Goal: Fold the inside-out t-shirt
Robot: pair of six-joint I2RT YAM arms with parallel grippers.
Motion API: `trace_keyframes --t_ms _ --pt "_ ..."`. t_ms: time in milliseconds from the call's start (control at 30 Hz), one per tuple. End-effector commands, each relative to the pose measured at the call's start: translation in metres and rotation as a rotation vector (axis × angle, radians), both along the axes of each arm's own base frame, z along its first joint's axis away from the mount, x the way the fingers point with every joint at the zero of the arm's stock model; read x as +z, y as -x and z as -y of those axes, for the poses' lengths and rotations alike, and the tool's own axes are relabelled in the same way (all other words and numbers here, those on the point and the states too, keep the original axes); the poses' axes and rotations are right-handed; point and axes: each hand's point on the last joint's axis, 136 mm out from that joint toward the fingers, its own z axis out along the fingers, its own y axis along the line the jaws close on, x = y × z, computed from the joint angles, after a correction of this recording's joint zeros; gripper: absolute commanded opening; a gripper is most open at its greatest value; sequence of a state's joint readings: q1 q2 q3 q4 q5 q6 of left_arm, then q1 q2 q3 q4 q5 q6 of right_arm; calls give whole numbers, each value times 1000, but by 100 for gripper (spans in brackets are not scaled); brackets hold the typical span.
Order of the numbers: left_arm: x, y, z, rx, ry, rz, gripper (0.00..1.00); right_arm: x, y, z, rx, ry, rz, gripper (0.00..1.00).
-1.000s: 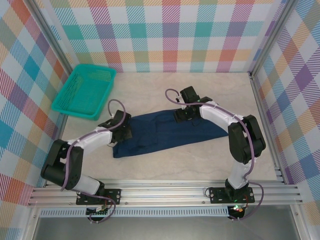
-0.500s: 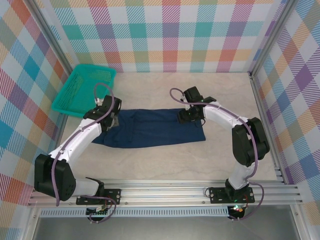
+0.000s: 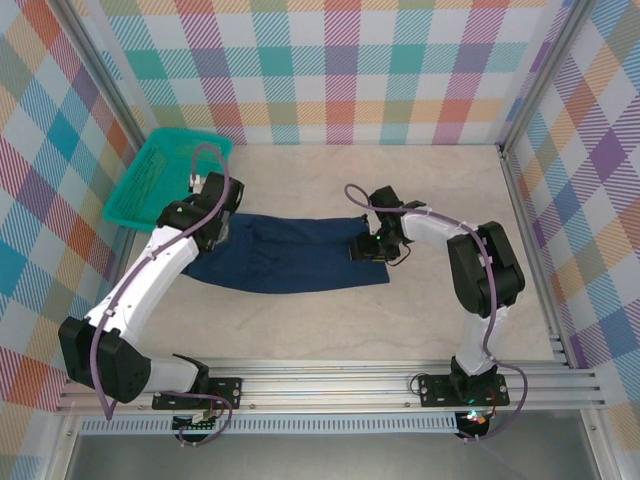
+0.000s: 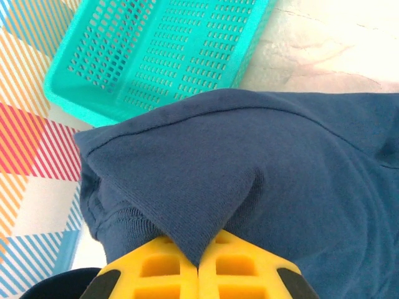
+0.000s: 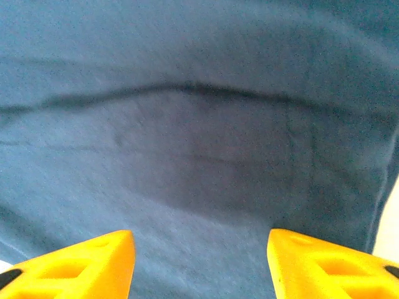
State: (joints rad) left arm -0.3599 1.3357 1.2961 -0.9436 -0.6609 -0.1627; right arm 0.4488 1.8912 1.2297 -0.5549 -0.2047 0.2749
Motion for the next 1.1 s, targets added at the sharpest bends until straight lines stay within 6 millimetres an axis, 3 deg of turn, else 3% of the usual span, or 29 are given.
trace_keyframes --t_ms 0,133,367,567,733,933,1067 --pt "17 -2 -3 -20 -57 -1 0 2 14 -24 10 -101 -54 58" --pt "17 -13 18 -72 -5 -6 0 8 17 -35 9 -172 -59 57" --pt "8 -33 98 -239 91 -73 0 30 8 -32 -8 -213 0 58" --pt "-8 -38 165 -333 146 -135 0 46 -4 3 -109 -217 54 59" --pt "-34 -39 218 -396 185 -202 0 43 -8 39 -212 -199 71 59" --pt "-61 -41 249 -440 156 -264 0 33 -2 46 -228 -184 53 59" --pt "-67 -39 261 -478 169 -282 0 31 -2 50 -234 -174 53 59"
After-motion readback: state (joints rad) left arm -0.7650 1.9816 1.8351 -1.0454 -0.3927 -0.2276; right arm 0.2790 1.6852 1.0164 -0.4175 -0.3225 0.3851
